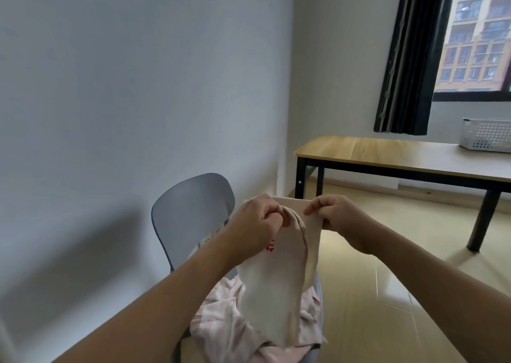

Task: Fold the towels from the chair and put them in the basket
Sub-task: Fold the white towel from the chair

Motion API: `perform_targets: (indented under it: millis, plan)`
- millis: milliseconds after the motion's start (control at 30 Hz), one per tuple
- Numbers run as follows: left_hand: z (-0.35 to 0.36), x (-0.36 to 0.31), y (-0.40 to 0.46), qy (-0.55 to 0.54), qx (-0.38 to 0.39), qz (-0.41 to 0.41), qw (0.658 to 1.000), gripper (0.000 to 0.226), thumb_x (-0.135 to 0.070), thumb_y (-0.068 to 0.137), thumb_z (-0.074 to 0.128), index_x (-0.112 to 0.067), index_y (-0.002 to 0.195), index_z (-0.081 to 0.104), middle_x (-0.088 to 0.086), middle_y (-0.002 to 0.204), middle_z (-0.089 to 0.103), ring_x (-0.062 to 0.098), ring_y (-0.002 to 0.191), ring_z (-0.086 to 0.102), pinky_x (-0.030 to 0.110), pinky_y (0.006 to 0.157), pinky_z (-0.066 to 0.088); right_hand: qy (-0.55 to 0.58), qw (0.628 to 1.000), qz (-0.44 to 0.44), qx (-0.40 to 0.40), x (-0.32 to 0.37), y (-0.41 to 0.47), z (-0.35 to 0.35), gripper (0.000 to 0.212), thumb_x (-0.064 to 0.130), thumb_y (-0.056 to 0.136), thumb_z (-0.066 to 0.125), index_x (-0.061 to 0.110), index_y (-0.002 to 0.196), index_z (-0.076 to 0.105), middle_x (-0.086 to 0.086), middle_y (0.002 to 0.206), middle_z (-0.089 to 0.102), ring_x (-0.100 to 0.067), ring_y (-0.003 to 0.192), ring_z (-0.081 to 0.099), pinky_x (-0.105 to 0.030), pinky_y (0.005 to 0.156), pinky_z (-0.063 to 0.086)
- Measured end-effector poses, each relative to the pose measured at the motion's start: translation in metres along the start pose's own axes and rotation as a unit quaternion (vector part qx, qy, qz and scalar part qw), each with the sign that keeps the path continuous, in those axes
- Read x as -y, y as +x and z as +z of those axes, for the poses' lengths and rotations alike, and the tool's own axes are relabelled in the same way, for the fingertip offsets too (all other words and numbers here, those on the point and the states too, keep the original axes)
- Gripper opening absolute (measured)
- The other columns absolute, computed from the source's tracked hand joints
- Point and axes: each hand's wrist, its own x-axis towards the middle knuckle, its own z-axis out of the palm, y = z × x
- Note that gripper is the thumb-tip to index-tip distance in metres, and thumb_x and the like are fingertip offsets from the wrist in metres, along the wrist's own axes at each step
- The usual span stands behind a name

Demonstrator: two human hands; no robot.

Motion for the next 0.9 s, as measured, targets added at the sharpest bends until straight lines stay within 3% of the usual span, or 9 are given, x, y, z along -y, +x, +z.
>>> perform_targets:
  millis: [100,200,267,367,433,567,733,800,900]
  plan:
    - [-0.001,0.002,-0.002,0.035,-0.021,0.022,0.999,0.029,-0.007,0.092,0.040,-0.029,0.092,0.059,-0.011,0.077,0.056,0.005,0.066,0.054,0.013,0.059,0.041,0.032,0.997,-0.011,0.068,0.000,-0.003,0.004,0.017,0.004,0.083,0.051,0.001,0.095,0.062,-0.018,0.107,0.056,-0.025,0.093,0.057,-0.031,0.082,0.053]
    - [-0.004,0.004,0.000,0.041,-0.028,0.030,0.998,0.026,-0.007,0.095,0.043,-0.031,0.105,0.046,-0.011,0.078,0.054,0.000,0.063,0.051,0.011,0.056,0.039,0.007,0.988,-0.041,0.146,-0.003,-0.005,0.004,0.059,0.040,0.069,0.062,0.003,0.115,0.058,-0.018,0.112,0.060,-0.027,0.099,0.060,-0.033,0.089,0.053]
    - [-0.005,0.005,0.001,0.044,-0.037,0.030,0.998,0.024,-0.007,0.094,0.047,-0.027,0.107,0.044,-0.010,0.079,0.054,0.000,0.064,0.051,0.011,0.058,0.039,-0.009,0.987,-0.048,0.155,-0.002,-0.009,0.007,0.067,0.052,0.068,0.070,0.010,0.118,0.058,-0.012,0.110,0.063,-0.023,0.100,0.064,-0.030,0.086,0.056]
    - [-0.007,0.004,0.002,0.062,-0.032,0.019,0.997,0.021,-0.009,0.092,0.051,-0.025,0.104,0.046,-0.007,0.084,0.057,0.005,0.067,0.052,0.019,0.061,0.041,-0.085,0.990,-0.096,0.063,0.000,-0.011,0.013,0.043,0.046,0.076,0.073,0.015,0.102,0.060,-0.007,0.098,0.063,-0.018,0.088,0.064,-0.025,0.072,0.057]
    - [-0.009,0.002,0.001,0.080,-0.010,0.018,0.997,0.019,-0.010,0.093,0.051,-0.024,0.104,0.047,-0.005,0.089,0.060,0.006,0.072,0.055,0.016,0.060,0.039,-0.101,0.987,-0.127,0.007,0.000,-0.009,0.012,0.030,0.043,0.080,0.069,0.016,0.092,0.062,-0.007,0.091,0.063,-0.021,0.084,0.063,-0.031,0.074,0.058]
    - [-0.011,0.000,-0.004,0.114,0.057,0.017,0.992,0.015,-0.020,0.095,0.052,-0.026,0.106,0.045,-0.007,0.092,0.060,0.006,0.075,0.057,0.014,0.060,0.040,-0.129,0.981,-0.140,0.025,0.003,-0.010,0.007,0.017,0.036,0.086,0.067,0.020,0.081,0.062,-0.005,0.081,0.062,-0.017,0.075,0.059,-0.023,0.066,0.051]
    - [-0.008,0.010,-0.010,0.294,0.122,-0.036,0.947,0.017,-0.041,0.098,0.036,-0.025,0.098,0.043,-0.006,0.086,0.056,0.012,0.073,0.054,0.028,0.068,0.043,-0.157,0.978,-0.138,0.022,0.000,-0.009,0.004,0.022,0.037,0.090,0.060,0.018,0.080,0.055,-0.003,0.082,0.057,-0.014,0.073,0.053,-0.024,0.065,0.048]
    - [-0.003,0.014,-0.013,0.431,0.063,0.006,0.900,0.022,-0.040,0.099,0.030,-0.022,0.101,0.042,-0.005,0.085,0.054,0.015,0.072,0.049,0.033,0.079,0.039,-0.153,0.977,-0.150,0.001,-0.002,-0.011,0.002,0.024,0.037,0.092,0.056,0.017,0.079,0.051,-0.004,0.080,0.055,-0.013,0.069,0.050,-0.024,0.062,0.046]
    - [0.003,0.014,-0.013,0.485,-0.080,0.059,0.869,0.017,-0.032,0.097,0.033,-0.018,0.105,0.040,-0.001,0.094,0.060,0.021,0.077,0.053,0.034,0.073,0.029,-0.173,0.965,-0.195,-0.027,-0.001,-0.016,0.001,0.026,0.038,0.097,0.047,0.019,0.079,0.046,-0.001,0.075,0.051,-0.010,0.063,0.045,-0.019,0.054,0.041]
